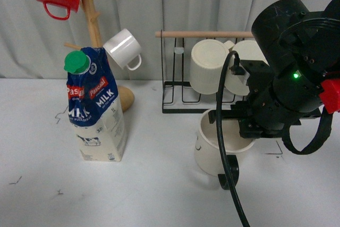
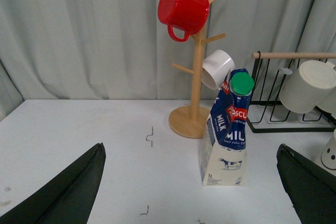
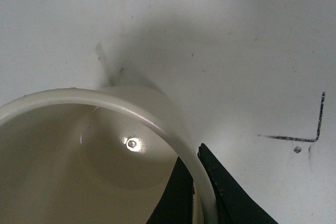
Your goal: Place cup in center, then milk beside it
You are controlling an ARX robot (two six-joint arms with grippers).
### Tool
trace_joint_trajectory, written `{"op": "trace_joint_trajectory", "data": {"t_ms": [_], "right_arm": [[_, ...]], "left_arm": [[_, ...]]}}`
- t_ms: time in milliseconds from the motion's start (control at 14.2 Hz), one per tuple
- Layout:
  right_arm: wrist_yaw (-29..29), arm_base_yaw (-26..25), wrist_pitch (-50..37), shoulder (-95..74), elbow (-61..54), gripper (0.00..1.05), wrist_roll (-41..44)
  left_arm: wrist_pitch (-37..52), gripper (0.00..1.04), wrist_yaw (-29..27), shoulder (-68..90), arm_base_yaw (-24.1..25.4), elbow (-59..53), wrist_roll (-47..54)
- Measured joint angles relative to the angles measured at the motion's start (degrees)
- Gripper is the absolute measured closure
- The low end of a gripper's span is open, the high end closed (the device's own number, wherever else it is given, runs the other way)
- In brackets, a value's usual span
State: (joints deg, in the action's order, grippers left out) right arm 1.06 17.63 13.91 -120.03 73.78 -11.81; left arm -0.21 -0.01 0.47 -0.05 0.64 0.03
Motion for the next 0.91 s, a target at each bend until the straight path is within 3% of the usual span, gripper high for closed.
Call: {"op": "trace_joint_trajectory", "data": {"t_ms": [70, 140, 351, 632, 702, 773, 913], "right_arm": [[0.42, -0.15, 0.59, -0.68, 0.92, 1.01, 0.00], [0.39, -0.44, 0.39, -0.79, 1.05, 0.93, 0.00], [-2.95, -1.90, -6.45, 1.90, -3.10, 0.57, 0.00], [-4.28, -1.44, -32.83, 22.05, -21.77, 0.15, 1.64], [2.64, -0.79, -50.03, 22.16, -25.44, 0.20, 4.44], [10.78, -1.38, -64.24, 22.38, -33.66, 0.34, 8.17], [11.89, -5.53, -76.30, 25.94, -46.66, 0.60, 10.45]], "left_arm": [[0.00, 0.07, 0.00, 0.00, 0.00, 0.00, 0.00], [0.00, 0.07, 0.02, 0.00, 0.00, 0.00, 0.00], [0.00, 0.07, 0.00, 0.00, 0.00, 0.00, 0.00], [0.00, 0.07, 0.00, 0.00, 0.00, 0.00, 0.02], [0.02, 0.07, 0.00, 0.00, 0.00, 0.00, 0.02], [0.04, 0.07, -0.02, 0.00, 0.00, 0.00, 0.00], [-0.04, 0.07, -0.11, 0.00, 0.04, 0.00, 0.00]]}}
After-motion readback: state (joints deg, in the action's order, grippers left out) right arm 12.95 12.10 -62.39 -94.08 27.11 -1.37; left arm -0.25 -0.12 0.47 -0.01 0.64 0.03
